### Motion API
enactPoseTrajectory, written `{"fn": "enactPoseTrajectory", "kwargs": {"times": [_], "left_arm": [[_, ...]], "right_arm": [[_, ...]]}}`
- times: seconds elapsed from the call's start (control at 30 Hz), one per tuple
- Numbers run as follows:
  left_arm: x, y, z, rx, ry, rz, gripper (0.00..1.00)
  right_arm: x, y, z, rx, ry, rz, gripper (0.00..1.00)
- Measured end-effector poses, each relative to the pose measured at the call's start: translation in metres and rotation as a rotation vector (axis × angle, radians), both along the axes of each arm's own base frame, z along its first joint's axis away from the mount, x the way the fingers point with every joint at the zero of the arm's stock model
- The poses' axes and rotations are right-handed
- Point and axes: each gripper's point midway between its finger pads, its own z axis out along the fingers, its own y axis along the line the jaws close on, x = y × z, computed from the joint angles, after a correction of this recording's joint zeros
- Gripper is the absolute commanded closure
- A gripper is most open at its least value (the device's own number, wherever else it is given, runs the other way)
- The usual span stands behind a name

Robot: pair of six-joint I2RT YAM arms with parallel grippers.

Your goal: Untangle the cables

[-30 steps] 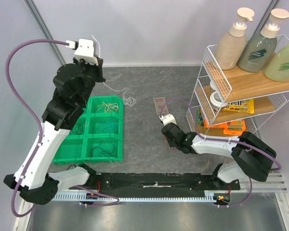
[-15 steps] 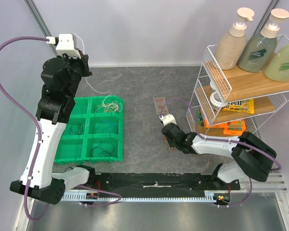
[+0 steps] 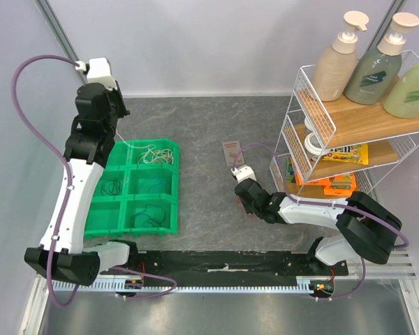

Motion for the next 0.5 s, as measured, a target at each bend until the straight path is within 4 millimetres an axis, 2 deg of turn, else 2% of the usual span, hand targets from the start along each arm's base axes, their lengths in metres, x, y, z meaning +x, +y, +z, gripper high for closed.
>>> {"fn": "enactPoseTrajectory", "kwargs": {"times": [0.1, 0.2, 0.37, 0.5], "left_arm": [[0.006, 0.004, -0.044, -0.001, 0.103, 0.037, 0.98], [0.007, -0.001, -0.092, -0.031, 0.208, 0.029, 0.98], [0.002, -0.027, -0.183, -0.150, 0.409, -0.045, 0.99], [0.006, -0.045, -0.240, -0.248, 0.551, -0.067, 0.98]], "right_arm": [[0.000, 0.001, 0.000, 0.003, -0.001, 0.002, 0.98], [0.000, 0.001, 0.000, 0.003, -0.001, 0.002, 0.98], [0.000, 0.001, 0.000, 0.003, -0.001, 0.002, 0.98], [0.000, 0.000, 0.000, 0.006, -0.003, 0.002, 0.98]]}}
